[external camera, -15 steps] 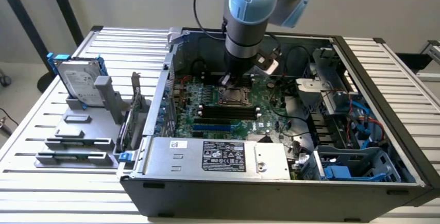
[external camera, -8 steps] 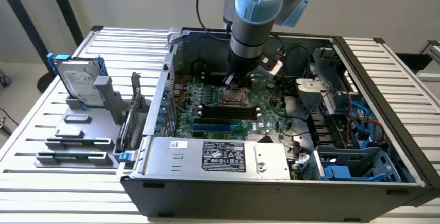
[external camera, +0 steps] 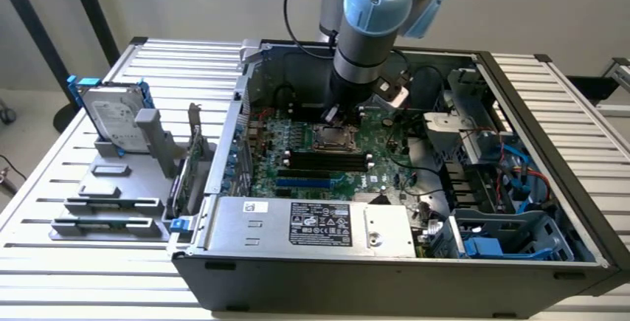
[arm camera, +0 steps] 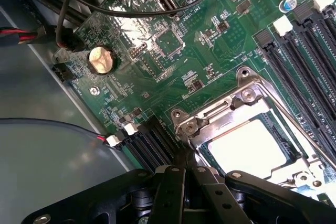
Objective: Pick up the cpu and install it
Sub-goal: 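Install the first cpu locking lever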
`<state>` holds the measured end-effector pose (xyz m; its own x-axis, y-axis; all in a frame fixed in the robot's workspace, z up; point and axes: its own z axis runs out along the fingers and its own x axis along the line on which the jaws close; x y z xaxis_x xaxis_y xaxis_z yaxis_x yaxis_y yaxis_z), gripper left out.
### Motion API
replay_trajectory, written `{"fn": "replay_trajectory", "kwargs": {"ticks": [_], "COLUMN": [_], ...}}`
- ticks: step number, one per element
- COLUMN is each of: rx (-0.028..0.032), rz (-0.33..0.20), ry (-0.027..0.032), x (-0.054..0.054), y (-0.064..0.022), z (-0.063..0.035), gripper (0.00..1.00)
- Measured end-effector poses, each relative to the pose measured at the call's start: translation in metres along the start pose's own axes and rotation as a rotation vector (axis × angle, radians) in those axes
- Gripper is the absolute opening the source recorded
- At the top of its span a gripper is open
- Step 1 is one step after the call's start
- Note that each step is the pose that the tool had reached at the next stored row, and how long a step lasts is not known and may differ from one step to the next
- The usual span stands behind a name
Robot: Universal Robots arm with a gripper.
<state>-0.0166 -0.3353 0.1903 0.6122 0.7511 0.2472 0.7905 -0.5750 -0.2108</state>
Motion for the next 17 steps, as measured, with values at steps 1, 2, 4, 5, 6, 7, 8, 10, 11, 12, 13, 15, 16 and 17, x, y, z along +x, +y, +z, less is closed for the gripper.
{"fn": "replay_trajectory", "kwargs": {"ticks": [1, 2, 4, 5, 6, 7, 8, 10, 11, 12, 13, 15, 16, 17], "rx": [0.0017, 0.0036, 0.0069, 0.0080, 0.0090, 0.0097, 0.0099, 0.0100, 0.0101, 0.0101, 0.0101, 0.0101, 0.0102, 0.0104], "rz": [0.001, 0.001, 0.003, 0.003, 0.004, 0.004, 0.004, 0.004, 0.005, 0.004, 0.005, 0.005, 0.005, 0.004], "ry": [-0.0012, -0.0024, -0.0049, -0.0059, -0.0070, -0.0075, -0.0079, -0.0083, -0.0083, -0.0084, -0.0084, -0.0085, -0.0085, -0.0085], "x": [0.0001, 0.0002, 0.0004, 0.0006, 0.0007, 0.0009, 0.0011, 0.0015, 0.0016, 0.0017, 0.0018, 0.0019, 0.0019, 0.0018], "y": [-0.0001, -0.0001, -0.0003, -0.0002, 0.0000, 0.0002, 0.0004, 0.0009, 0.0012, 0.0013, 0.0014, 0.0015, 0.0016, 0.0018], "z": [-0.0002, -0.0005, -0.0013, -0.0017, -0.0019, -0.0020, -0.0020, -0.0021, -0.0020, -0.0021, -0.0021, -0.0021, -0.0021, -0.0021], "gripper": [0.11, 0.11, 0.11, 0.11, 0.11, 0.11, 0.11, 0.11, 0.11, 0.11, 0.11, 0.11, 0.11, 0.11]}}
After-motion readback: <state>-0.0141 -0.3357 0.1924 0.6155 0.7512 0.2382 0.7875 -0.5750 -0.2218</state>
